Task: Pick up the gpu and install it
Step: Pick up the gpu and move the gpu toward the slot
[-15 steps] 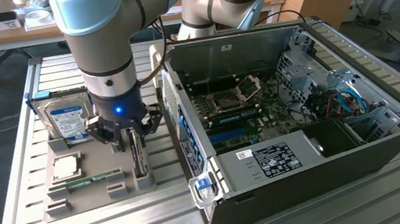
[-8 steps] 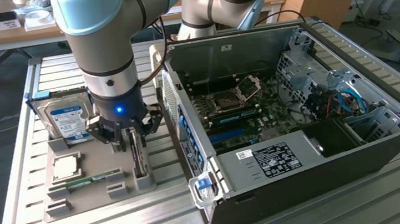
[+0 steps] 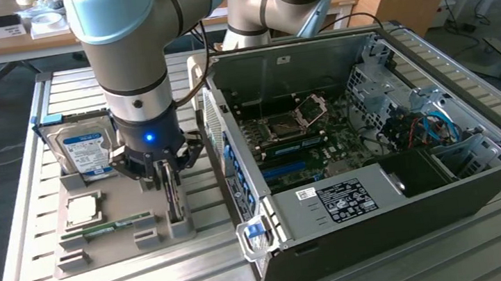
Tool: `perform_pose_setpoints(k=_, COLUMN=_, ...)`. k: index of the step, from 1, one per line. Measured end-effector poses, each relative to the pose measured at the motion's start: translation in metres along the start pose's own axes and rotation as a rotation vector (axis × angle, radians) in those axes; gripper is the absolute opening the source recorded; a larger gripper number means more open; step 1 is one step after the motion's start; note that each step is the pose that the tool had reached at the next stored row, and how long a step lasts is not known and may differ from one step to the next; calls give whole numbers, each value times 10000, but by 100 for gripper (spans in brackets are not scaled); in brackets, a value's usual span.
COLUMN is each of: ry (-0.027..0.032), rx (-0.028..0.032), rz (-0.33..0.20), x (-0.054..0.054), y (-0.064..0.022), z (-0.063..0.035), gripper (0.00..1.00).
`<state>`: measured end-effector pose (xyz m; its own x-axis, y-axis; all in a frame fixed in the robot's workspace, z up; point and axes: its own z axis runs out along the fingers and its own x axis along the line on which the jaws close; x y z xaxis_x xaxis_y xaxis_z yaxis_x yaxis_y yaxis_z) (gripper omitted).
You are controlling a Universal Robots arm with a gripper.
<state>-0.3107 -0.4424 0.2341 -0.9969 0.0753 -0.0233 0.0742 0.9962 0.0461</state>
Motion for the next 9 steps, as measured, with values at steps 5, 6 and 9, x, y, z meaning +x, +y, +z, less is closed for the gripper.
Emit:
perform_pose_setpoints(k=5, ry=0, rx=0, rz=0, x=0, y=0, z=0, gripper=39)
perform_pose_setpoints(k=6, ry=0, rx=0, rz=1, x=0, y=0, z=0, gripper=39)
perform_pose_setpoints(k=9, ry=1, rx=0, rz=1, x=0, y=0, z=0, gripper=39)
